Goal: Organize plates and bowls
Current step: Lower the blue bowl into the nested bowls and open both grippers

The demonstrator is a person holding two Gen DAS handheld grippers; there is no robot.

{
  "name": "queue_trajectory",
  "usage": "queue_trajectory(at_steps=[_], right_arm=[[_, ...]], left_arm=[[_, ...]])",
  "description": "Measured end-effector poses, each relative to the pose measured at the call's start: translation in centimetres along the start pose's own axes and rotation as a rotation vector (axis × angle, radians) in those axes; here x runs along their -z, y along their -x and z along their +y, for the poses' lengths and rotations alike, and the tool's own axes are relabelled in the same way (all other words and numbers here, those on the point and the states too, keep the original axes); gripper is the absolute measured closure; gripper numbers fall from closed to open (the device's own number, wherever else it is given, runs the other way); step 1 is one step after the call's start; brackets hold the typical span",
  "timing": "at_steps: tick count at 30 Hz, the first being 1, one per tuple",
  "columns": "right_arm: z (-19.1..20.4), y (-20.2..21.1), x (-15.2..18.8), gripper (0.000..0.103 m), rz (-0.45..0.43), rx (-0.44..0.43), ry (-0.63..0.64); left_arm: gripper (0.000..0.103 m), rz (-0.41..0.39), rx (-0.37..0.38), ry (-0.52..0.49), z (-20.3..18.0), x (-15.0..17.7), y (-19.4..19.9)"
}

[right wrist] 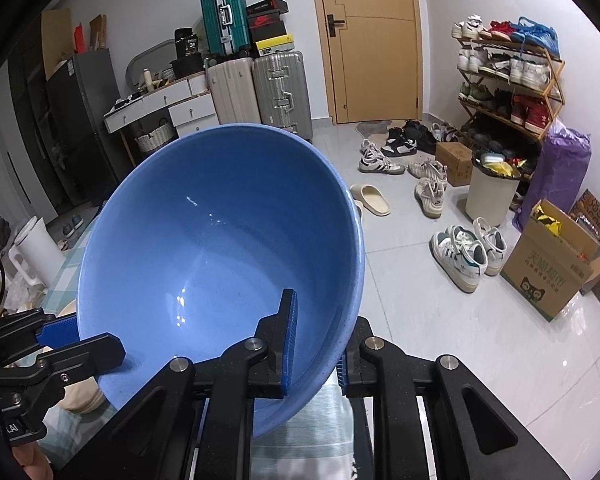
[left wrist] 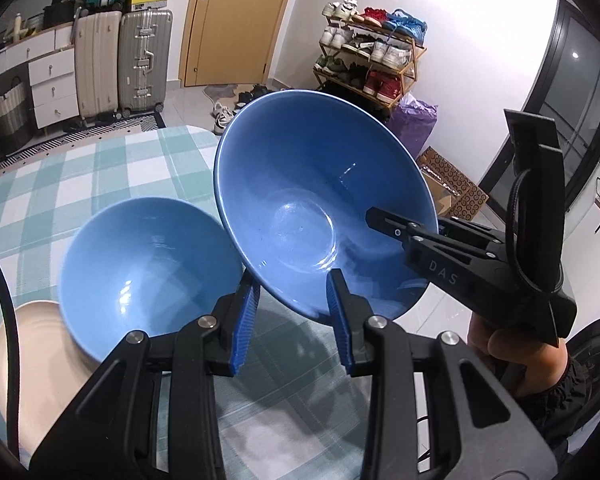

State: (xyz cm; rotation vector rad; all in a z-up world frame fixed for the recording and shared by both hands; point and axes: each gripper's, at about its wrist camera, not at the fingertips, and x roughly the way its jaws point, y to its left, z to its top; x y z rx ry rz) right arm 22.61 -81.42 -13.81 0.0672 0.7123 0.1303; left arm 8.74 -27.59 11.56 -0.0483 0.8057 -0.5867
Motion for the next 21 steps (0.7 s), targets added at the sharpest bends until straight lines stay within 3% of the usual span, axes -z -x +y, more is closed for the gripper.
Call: queue_trajectory(at_steps=[13, 21], right_arm=[[6.5, -0.2, -0.5, 0.086, 0.036, -0.044, 0.066], [10.1, -1.9, -0.3, 0.084, 0.07, -0.083, 0.11]], left_arm=[[0.073, -0.05, -0.054, 0.049, 3.9, 1.6, 6.9], [0.073, -0.05, -0.091, 0.092, 7.1, 2.8, 8.8]])
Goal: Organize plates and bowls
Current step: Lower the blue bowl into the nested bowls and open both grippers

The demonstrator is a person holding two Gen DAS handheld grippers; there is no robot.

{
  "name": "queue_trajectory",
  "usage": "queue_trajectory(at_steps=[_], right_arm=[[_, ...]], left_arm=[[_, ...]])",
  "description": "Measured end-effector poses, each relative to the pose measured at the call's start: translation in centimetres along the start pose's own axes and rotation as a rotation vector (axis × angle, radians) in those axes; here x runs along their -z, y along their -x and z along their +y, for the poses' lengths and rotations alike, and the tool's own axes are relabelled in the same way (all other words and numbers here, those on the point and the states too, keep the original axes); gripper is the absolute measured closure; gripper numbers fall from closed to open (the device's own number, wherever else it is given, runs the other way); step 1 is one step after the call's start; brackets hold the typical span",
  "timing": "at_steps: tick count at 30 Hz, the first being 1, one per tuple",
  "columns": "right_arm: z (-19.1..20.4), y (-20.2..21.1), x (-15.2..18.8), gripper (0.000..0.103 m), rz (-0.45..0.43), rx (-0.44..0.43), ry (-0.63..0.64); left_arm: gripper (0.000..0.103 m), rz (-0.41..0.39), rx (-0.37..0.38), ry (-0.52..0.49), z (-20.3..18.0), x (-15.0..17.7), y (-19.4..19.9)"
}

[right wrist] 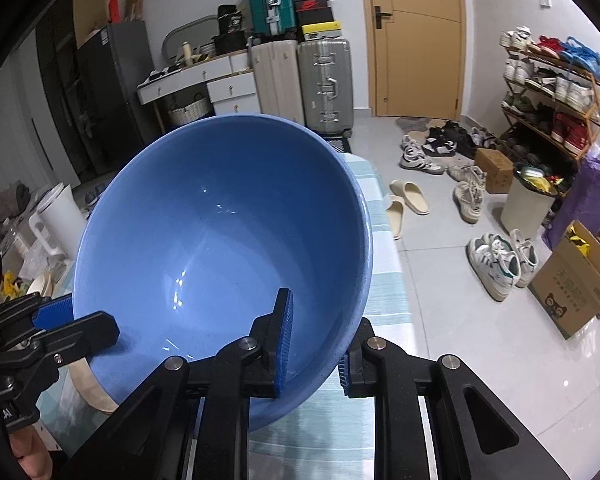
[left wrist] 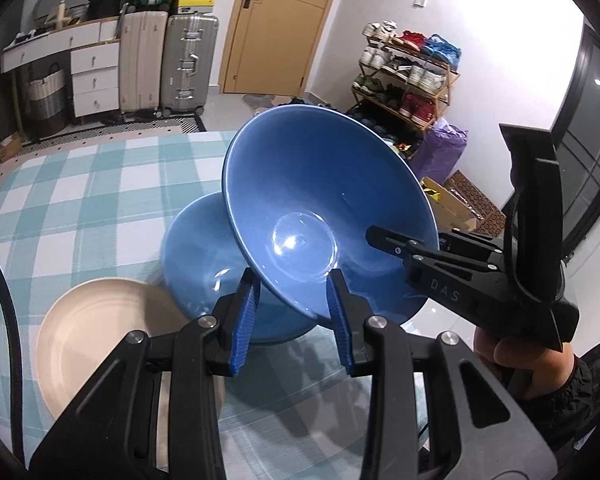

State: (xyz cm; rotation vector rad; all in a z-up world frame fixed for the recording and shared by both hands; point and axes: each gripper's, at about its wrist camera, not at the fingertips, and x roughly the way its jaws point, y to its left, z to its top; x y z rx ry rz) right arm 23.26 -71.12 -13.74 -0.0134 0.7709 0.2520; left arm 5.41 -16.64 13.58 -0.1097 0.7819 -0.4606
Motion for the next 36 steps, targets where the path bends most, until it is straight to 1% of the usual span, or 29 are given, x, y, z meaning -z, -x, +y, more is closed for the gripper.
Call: queue_trajectory(at_steps=[2, 7, 11, 18, 21, 23, 26, 30, 36], right_arm=[[0.9, -0.5, 0.1, 0.083, 0.011, -0.006, 0.012], [2.5, -1.9, 0.3, 0.082, 0.035, -0.02, 0.033], [3.7, -3.0, 0.3, 0.081, 0.054, -0.027, 0.049], [4.6, -4.5, 0.4, 0.081, 0.076, -0.039, 0.062], [5.2, -4.9, 0.4, 0.08, 0.082, -0.031, 0.074], [5.6, -4.9, 0.2, 0.077, 0.084, -0.026, 0.088], [6.3, -5.0, 0.4, 0.074, 0.08, 0.005, 0.117], [6.4, -5.2, 0.6, 0.072, 0.072, 0.021, 0.134], [6.6, -5.7, 0.8, 0.069, 0.07, 0.013, 0.133]], left_arm=[[0.073, 0.002, -0.01, 0.007, 0.8, 0.4, 0.4], [0.073, 0.014, -0.029, 0.018, 2.1, 0.8, -0.2], [0.073, 0.033, -0.048, 0.024, 3.0, 1.0, -1.1], [0.073, 0.046, -0.079, 0.014, 4.3, 1.0, -2.4], [0.073, 0.048, -0.088, 0.008, 4.5, 1.0, -2.6], [0.073, 0.057, -0.09, 0.014, 4.7, 0.9, -2.9], [0.073, 0.067, -0.107, 0.016, 4.7, 0.8, -3.6], [0.073, 0.089, -0.128, 0.019, 5.1, 0.7, -4.9], [0.073, 0.099, -0.137, 0.025, 5.6, 0.9, -5.9]])
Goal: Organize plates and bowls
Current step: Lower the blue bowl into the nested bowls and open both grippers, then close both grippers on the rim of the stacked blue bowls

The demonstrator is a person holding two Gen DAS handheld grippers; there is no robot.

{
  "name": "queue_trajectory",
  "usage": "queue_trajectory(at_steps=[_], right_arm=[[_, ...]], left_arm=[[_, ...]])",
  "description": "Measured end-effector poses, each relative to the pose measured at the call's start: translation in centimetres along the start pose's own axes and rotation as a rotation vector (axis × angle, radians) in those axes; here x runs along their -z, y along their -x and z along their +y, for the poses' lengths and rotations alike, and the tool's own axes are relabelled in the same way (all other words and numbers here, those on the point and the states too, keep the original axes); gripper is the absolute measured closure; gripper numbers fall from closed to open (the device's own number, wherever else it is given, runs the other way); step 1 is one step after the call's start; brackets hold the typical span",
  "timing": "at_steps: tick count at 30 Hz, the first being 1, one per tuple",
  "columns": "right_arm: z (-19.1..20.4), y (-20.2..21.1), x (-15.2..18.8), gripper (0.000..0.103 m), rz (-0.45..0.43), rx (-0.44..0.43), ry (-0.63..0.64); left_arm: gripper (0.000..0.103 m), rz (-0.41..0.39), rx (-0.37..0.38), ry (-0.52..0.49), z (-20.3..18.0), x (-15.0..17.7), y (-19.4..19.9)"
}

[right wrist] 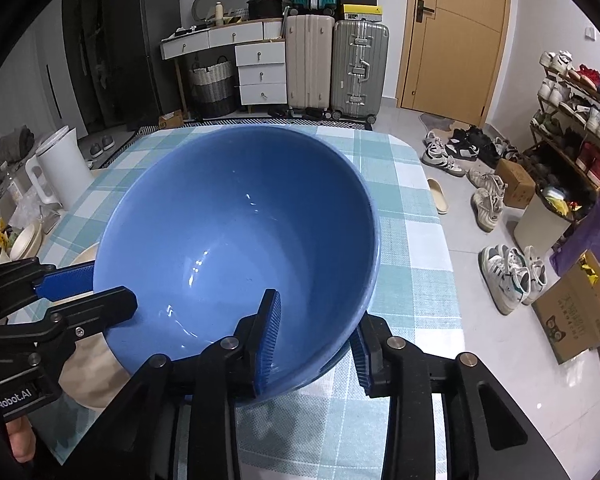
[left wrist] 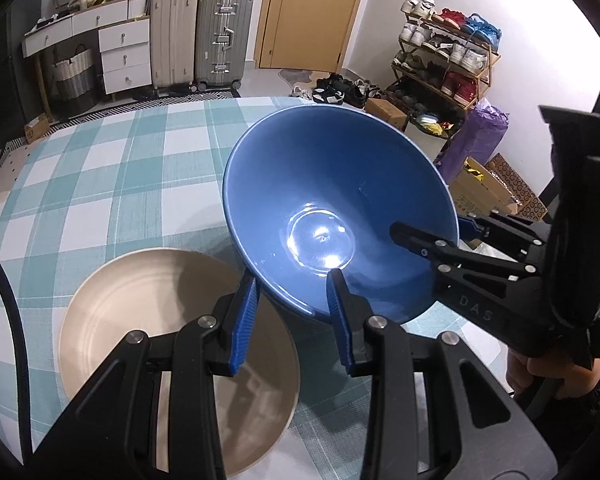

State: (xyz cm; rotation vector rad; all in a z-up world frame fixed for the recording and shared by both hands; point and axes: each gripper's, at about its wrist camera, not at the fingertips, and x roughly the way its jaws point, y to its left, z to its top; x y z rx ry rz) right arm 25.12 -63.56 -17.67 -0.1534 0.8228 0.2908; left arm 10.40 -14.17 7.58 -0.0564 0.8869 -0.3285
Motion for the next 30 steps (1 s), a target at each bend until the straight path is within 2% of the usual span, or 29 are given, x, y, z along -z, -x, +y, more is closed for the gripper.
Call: queue_trajectory(at_steps=[4, 8, 10, 12, 16, 18, 20, 23, 26, 27, 30], right_arm=[[0.0, 0.2, 0.1, 0.068, -0.01, -0.006, -0.005], [-0.4, 0.5, 0.2, 0.06, -0.03, -0.006, -0.013], [-0.4, 0.4, 0.3, 0.056, -0.027, 0.023, 0.001], [-0.7, 0.1, 0.4, 0.055, -0.02, 0.022, -0.004], [-1.3, -0.3, 1.0, 0.054, -0.005, 0.021, -0.016], [-1.7, -0.4, 1.2, 0.048, -0.001, 0.016, -0.031], [-2.3, -0.3, 1.4, 0.034, -0.007, 0.007, -0.05], [-2.7, -0.1, 1.5, 0.023, -0.019, -0.009, -0.084], [-3.2, 0.0, 1.7, 0.014, -0.025, -0.014, -0.111], [-3.4, 0.0, 1.8, 0.012, -0.028, -0.012, -0.117], [-3.8, 0.4, 1.8, 0.007, -0.052, 0.002, -0.144]], left_arm=[[0.066, 0.007, -0.021, -0.012, 0.5, 0.1, -0.7], [0.06, 0.001, -0.043, -0.015, 1.0, 0.0, -1.1], [0.055, -0.003, -0.048, -0.013, 1.2, -0.1, -1.2], [0.053, 0.0, -0.06, -0.016, 1.3, -0.2, -1.5], [0.04, 0.005, -0.068, -0.016, 1.6, -0.1, -2.0], [0.033, -0.003, -0.083, -0.025, 1.6, -0.1, -2.2], [0.025, -0.007, -0.085, -0.025, 1.9, -0.1, -2.4], [0.022, -0.007, -0.081, -0.015, 2.5, -0.3, -2.5], [0.013, -0.024, -0.08, -0.01, 3.2, -0.5, -2.5], [0.004, -0.032, -0.069, -0.004, 3.5, -0.6, -2.6], [0.001, -0.054, -0.053, 0.01, 4.0, -0.8, -2.3]])
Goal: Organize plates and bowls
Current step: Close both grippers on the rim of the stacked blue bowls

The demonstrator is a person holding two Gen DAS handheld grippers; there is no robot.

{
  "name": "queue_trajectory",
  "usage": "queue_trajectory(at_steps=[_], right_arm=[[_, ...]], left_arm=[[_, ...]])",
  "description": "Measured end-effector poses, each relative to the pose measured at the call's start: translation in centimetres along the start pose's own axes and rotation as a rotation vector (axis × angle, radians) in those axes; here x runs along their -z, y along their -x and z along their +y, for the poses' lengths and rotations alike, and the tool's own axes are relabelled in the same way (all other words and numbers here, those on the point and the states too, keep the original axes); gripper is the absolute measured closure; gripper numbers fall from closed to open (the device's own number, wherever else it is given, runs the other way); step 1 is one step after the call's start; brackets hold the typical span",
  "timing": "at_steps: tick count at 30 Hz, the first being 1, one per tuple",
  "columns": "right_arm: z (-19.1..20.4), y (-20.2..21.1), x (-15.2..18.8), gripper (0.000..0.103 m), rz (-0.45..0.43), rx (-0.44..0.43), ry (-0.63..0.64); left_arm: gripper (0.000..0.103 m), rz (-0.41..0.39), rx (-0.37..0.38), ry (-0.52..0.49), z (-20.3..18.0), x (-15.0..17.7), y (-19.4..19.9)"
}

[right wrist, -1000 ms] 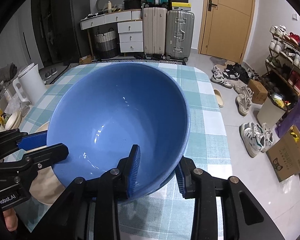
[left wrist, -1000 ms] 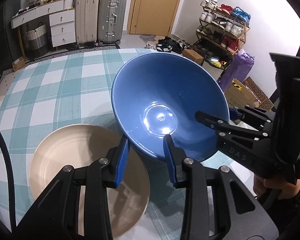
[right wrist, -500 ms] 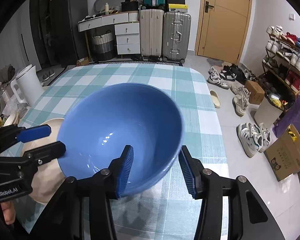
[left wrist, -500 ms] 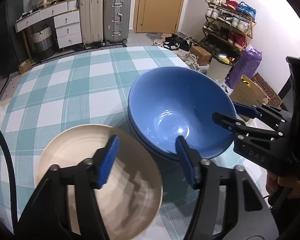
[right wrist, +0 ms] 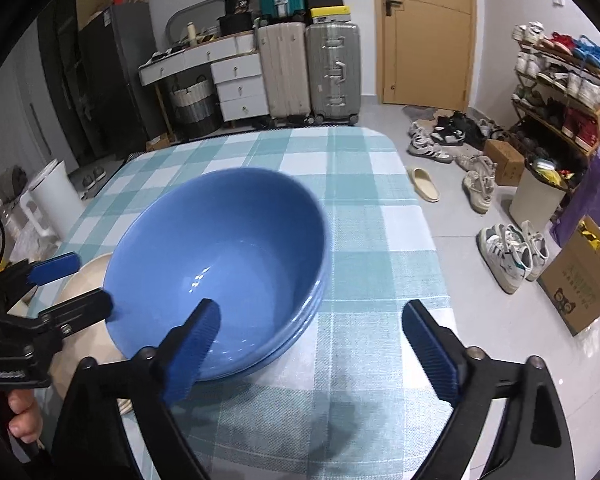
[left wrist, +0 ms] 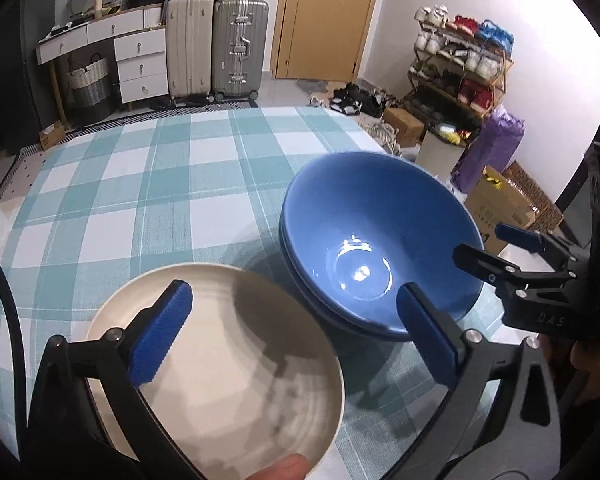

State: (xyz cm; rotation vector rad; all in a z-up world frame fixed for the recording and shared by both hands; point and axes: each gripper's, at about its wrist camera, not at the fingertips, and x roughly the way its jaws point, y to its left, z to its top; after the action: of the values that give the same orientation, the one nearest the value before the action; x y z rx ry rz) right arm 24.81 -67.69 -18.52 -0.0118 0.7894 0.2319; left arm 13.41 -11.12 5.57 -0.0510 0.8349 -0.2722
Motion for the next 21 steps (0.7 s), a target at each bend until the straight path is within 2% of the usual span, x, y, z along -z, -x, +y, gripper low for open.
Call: queue_trajectory(at_steps=[6, 9, 15, 21], right_arm=[[-0.7, 1.1, 0.0, 0.005, -0.048, -0.034, -0.051], [-0.9, 0.8, 0.2, 0.005, -0.041, -0.047, -0.069], [-0.9, -0.3, 0.9, 0.005, -0.019, -0.078, -0.097], [-1.2, -1.1, 1.5, 0.005, -0.035, -0.114, -0.15]], left_arm=[[0.001, 0.011, 0.012, 0.041, 1.5, -0.5, -1.0], [0.001, 0.017, 0.013, 0.068, 2.4, -0.8, -1.7], [0.001, 0.019, -0.033, 0.072, 3.3, -1.4, -3.5], [0.001, 0.04, -0.025, 0.098, 3.7, -1.8, -5.0]])
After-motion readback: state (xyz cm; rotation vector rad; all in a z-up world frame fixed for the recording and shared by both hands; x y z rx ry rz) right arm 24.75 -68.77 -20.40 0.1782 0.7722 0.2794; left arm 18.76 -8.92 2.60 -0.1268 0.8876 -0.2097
